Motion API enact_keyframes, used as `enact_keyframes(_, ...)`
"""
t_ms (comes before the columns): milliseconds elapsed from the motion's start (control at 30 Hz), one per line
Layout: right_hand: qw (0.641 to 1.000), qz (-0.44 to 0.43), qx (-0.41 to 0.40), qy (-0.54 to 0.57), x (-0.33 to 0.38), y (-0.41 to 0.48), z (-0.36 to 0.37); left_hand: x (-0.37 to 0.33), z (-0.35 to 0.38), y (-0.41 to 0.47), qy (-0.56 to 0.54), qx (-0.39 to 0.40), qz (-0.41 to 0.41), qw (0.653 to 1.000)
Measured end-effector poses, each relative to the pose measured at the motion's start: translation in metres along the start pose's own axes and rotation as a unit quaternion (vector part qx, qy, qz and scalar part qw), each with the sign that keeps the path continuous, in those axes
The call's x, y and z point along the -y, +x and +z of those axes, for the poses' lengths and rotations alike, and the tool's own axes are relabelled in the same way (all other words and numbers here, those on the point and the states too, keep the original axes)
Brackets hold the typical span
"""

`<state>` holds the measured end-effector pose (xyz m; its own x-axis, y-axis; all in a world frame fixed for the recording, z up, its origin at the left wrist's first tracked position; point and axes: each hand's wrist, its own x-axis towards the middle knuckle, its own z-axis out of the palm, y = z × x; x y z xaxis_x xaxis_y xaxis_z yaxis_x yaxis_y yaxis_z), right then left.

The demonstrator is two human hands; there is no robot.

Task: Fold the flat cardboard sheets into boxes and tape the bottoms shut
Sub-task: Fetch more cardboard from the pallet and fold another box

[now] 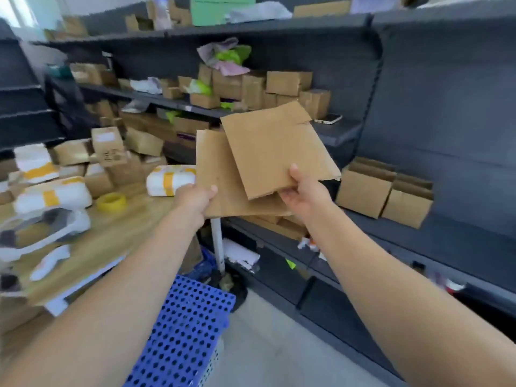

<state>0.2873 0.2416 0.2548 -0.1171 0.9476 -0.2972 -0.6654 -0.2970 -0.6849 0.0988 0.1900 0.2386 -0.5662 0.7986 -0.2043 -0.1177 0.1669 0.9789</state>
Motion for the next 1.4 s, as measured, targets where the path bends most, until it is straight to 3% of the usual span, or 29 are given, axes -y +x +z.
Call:
enact_keyframes(300, 0.967, -0.156, -0.194, 0.060, 0.176, -0.041, -0.226, 0.044, 0.281, -0.091, 0.097, 0.246, -0.013, 0.964)
enact_keyframes(500, 0.936, -0.195, -0.285, 0.071, 0.276, -0.057, -0.364, 0.079, 0.444, -0.154, 0.130, 0.339, -0.044, 0.931)
enact_keyframes(800, 0.918, -0.185, -0.335, 0.103, 0.359, -0.020, -0.482, 0.127, 0.584, -0.155, 0.199, 0.339, -0.085, 0.915)
enact_keyframes(1033, 0.915, -0.163, -0.358, 0.090, 0.382, 0.049, -0.511, 0.157, 0.647, -0.097, 0.301, 0.332, -0.087, 0.890)
enact_keyframes(1400, 0.910, -0.129, -0.385, 0.081, 0.395, 0.139, -0.551, 0.201, 0.716, -0.026, 0.346, 0.323, -0.144, 0.869)
